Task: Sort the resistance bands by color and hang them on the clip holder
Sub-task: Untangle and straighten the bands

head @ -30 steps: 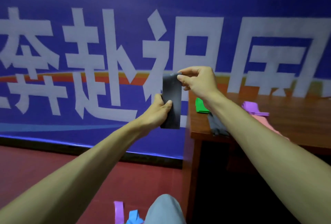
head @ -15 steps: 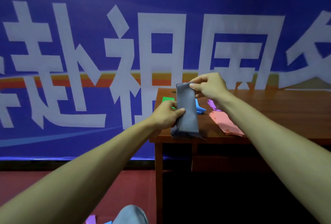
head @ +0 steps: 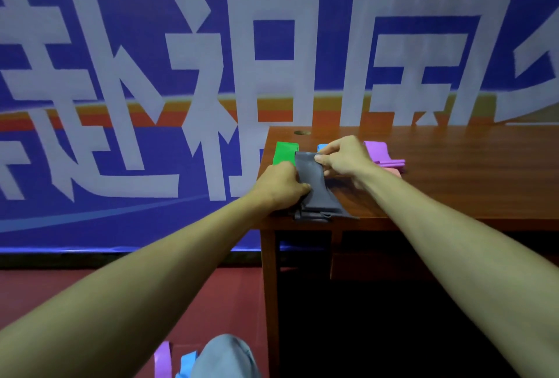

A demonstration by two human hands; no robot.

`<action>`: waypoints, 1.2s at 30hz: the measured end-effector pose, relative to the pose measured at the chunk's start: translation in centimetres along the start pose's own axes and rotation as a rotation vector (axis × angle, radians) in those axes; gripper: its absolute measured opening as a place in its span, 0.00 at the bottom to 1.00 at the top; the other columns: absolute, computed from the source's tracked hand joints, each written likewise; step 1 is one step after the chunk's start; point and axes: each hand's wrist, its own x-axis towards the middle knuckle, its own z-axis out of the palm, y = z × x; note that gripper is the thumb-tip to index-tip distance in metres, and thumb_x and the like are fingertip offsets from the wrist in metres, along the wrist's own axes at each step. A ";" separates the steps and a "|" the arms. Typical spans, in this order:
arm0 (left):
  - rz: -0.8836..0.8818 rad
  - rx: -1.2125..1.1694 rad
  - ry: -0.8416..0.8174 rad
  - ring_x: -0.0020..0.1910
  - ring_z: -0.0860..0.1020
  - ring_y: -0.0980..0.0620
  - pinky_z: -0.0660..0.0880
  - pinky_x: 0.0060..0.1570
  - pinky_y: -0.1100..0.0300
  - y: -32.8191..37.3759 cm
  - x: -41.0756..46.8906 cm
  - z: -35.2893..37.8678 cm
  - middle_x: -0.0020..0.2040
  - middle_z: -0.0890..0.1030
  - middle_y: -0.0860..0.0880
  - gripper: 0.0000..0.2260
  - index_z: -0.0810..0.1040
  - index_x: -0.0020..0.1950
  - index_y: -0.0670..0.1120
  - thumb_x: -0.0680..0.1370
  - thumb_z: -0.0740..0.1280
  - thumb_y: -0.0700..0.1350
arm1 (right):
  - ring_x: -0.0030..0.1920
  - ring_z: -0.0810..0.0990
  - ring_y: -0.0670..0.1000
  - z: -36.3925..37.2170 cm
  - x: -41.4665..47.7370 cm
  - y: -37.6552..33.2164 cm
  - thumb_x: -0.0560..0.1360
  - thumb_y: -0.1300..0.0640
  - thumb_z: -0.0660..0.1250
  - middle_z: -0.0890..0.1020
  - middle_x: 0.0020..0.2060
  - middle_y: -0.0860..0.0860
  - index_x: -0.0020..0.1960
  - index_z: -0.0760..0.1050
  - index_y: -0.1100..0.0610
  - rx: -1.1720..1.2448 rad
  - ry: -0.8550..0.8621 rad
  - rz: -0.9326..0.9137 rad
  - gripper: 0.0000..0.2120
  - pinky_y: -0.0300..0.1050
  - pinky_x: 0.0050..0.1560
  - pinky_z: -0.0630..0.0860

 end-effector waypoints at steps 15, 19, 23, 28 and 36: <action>0.153 -0.076 0.052 0.41 0.73 0.56 0.65 0.32 0.71 -1.5 -1.0 -0.2 0.42 0.76 0.53 0.06 0.81 0.51 0.47 0.78 0.66 0.47 | 0.58 0.78 0.55 0.3 -0.1 -1.1 0.73 0.55 0.72 0.81 0.56 0.56 0.54 0.81 0.56 -0.419 0.060 -0.121 0.11 0.40 0.51 0.71; 0.147 -0.126 0.065 0.43 0.75 0.55 0.69 0.38 0.67 -1.3 -1.5 -0.7 0.44 0.79 0.50 0.08 0.82 0.53 0.45 0.79 0.64 0.45 | 0.58 0.78 0.55 -0.6 -0.6 -1.3 0.73 0.56 0.71 0.82 0.54 0.55 0.51 0.82 0.56 -0.406 0.072 -0.158 0.08 0.40 0.53 0.72; 0.142 -0.142 0.064 0.38 0.74 0.58 0.68 0.33 0.73 -0.9 -1.9 -0.9 0.42 0.77 0.52 0.08 0.81 0.52 0.46 0.79 0.64 0.45 | 0.50 0.82 0.53 -1.5 -1.6 -1.4 0.74 0.57 0.70 0.83 0.54 0.53 0.50 0.82 0.55 -0.368 0.061 -0.172 0.06 0.49 0.54 0.79; 0.108 -0.194 0.070 0.40 0.77 0.56 0.72 0.36 0.68 -1.1 -2.8 -2.0 0.42 0.79 0.51 0.08 0.81 0.53 0.46 0.78 0.63 0.42 | 0.58 0.78 0.52 -1.7 -3.2 -2.2 0.76 0.59 0.68 0.82 0.56 0.53 0.54 0.81 0.57 -0.410 0.046 -0.252 0.09 0.39 0.56 0.71; -0.007 -0.151 0.073 0.44 0.77 0.55 0.71 0.37 0.66 -7.8 -5.8 -8.1 0.49 0.80 0.49 0.09 0.80 0.56 0.46 0.78 0.64 0.44 | 0.52 0.80 0.51 4.2 -5.1 -7.9 0.75 0.61 0.66 0.84 0.48 0.52 0.49 0.83 0.57 -0.499 -0.018 -0.441 0.08 0.42 0.50 0.75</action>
